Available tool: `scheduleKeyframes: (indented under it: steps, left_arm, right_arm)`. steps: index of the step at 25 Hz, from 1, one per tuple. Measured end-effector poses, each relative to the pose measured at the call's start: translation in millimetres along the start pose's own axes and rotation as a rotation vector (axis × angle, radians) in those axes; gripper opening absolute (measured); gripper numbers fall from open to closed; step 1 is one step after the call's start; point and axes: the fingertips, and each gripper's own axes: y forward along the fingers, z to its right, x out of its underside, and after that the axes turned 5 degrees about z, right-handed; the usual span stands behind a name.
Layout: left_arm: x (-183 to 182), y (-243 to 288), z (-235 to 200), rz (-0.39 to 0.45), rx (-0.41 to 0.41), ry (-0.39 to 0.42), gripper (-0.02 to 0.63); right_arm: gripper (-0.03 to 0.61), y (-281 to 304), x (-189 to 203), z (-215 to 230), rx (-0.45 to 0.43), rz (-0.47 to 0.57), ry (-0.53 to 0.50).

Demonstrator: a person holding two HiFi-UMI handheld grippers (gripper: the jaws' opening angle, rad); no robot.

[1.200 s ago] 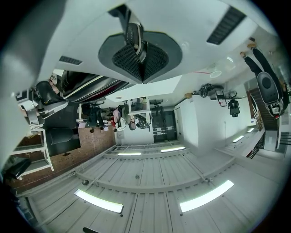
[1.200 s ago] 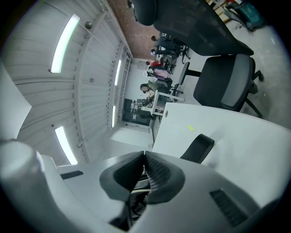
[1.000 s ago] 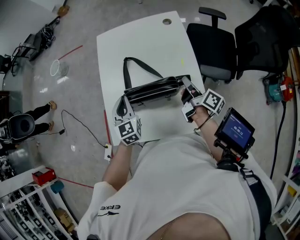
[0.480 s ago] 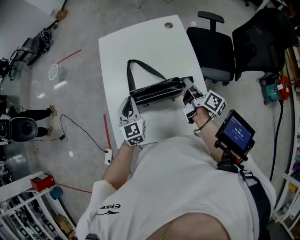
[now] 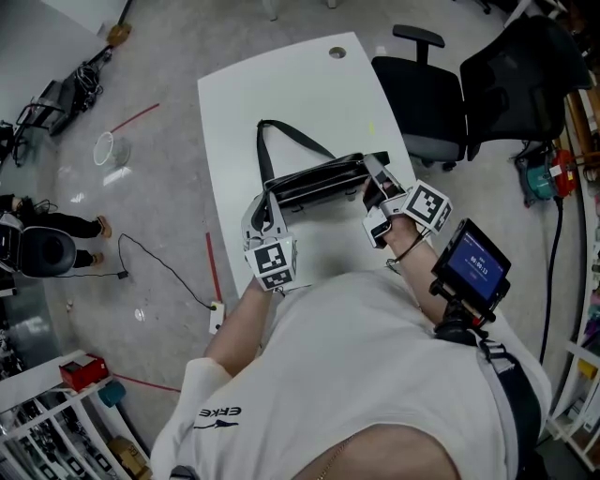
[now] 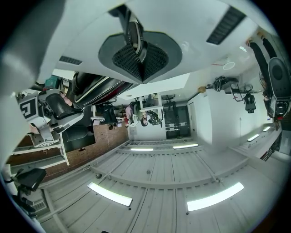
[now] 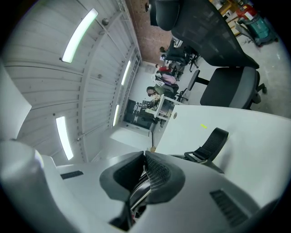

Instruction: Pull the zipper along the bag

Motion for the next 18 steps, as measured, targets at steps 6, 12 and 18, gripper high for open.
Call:
scheduleKeyframes:
  steps: [6,12,18]
  left_arm:
    - [1,4,8,0.007,0.013,-0.001,0.003]
    - [3,8,14,0.009,0.026,-0.001,0.003]
    - [4,11,18,0.014,0.035,-0.006,0.003]
  right_arm:
    - [0.014,1,4,-6,-0.007,-0.016,-0.04]
    - [0.014,3,8,-12,-0.009,-0.033,-0.099]
    - [0.014,5,14,-17,-0.008,-0.049,-0.165]
